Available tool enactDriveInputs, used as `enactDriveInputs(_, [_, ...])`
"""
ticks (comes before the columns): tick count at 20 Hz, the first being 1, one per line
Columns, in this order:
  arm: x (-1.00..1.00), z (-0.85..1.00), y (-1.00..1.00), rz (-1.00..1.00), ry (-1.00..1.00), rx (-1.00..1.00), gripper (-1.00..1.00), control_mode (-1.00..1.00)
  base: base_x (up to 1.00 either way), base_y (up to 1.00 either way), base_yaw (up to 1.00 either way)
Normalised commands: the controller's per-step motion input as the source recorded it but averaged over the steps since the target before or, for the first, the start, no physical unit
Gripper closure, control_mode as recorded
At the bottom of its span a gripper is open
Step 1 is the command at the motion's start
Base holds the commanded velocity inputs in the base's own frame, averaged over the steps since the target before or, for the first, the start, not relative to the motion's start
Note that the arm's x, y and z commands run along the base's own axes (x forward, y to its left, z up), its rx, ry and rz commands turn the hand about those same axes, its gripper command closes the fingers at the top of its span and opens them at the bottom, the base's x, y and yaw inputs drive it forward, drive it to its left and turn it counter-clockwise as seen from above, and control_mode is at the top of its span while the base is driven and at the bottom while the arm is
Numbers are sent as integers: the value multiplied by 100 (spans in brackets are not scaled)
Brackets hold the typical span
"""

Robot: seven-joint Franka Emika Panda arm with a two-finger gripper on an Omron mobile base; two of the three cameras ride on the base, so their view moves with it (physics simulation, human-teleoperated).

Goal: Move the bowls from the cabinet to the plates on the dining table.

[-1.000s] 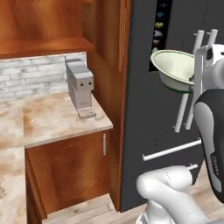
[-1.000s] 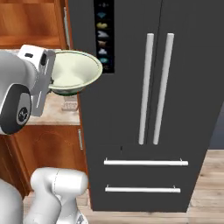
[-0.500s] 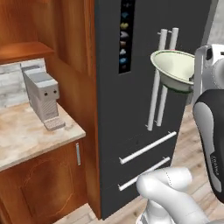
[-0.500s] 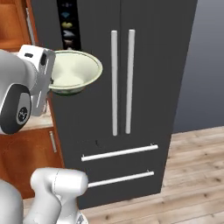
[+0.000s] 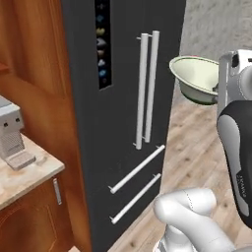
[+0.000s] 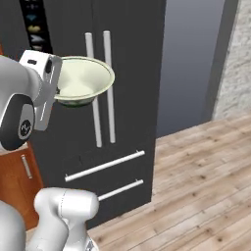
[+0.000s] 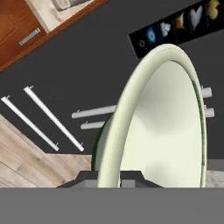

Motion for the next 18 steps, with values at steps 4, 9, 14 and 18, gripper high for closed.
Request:
enactDriveInputs(4, [0, 0, 0, 0, 0, 0, 100, 100, 0, -9, -47])
enactDriveInputs(9, [0, 0, 0, 0, 0, 0, 100, 100, 0, -5, -48])
enactDriveInputs(14, [0, 0, 0, 0, 0, 0, 100, 100, 0, -4, -48])
enactDriveInputs(18, [0, 0, 0, 0, 0, 0, 100, 100, 0, -4, -48])
